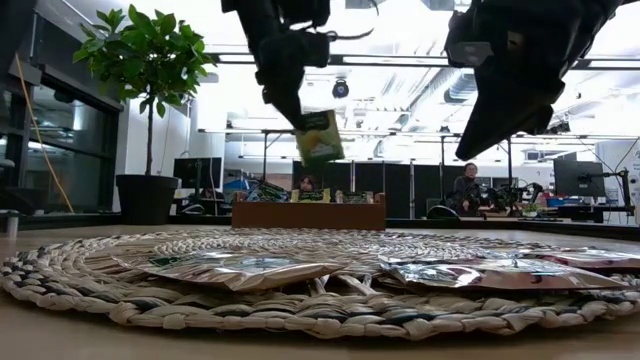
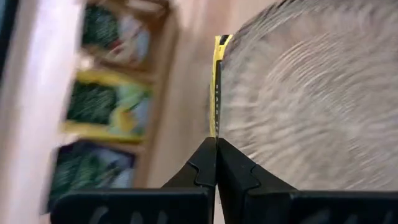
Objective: Pick & Place Tea
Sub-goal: Put the yellow tea bag in the middle section of the wooden organizer
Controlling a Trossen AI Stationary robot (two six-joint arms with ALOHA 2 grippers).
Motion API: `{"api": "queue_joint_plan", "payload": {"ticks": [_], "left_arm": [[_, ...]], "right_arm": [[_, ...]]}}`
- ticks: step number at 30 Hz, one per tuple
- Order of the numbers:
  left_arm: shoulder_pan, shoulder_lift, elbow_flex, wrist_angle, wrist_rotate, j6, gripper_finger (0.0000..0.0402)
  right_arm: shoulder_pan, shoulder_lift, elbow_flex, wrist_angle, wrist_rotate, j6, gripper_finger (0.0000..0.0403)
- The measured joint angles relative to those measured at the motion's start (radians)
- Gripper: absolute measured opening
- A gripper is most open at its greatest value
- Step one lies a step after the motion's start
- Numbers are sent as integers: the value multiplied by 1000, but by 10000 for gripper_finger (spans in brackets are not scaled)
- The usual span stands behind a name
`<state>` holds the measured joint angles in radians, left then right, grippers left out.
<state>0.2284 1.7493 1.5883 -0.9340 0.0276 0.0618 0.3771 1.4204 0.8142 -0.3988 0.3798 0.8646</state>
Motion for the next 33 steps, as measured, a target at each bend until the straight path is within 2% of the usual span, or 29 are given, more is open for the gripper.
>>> {"api": "queue_joint_plan", "payload": {"ticks": [8,17,23,28,33], "left_arm": [[132,1,34,-39,-28,192,0],[181,9,37,-34,-19,324,0],[179,70,37,-34,-10,334,0],[178,118,37,-23,-42,334,0],[177,129,38,-4,-43,345,0]], "right_arm": [[0,0,0,5,-23,-36,0],[0,0,0,16,-35,-63,0],[0,0,0,26,-33,-85,0],[0,0,0,26,-35,-85,0],[0,0,0,26,-38,-85,0]]}}
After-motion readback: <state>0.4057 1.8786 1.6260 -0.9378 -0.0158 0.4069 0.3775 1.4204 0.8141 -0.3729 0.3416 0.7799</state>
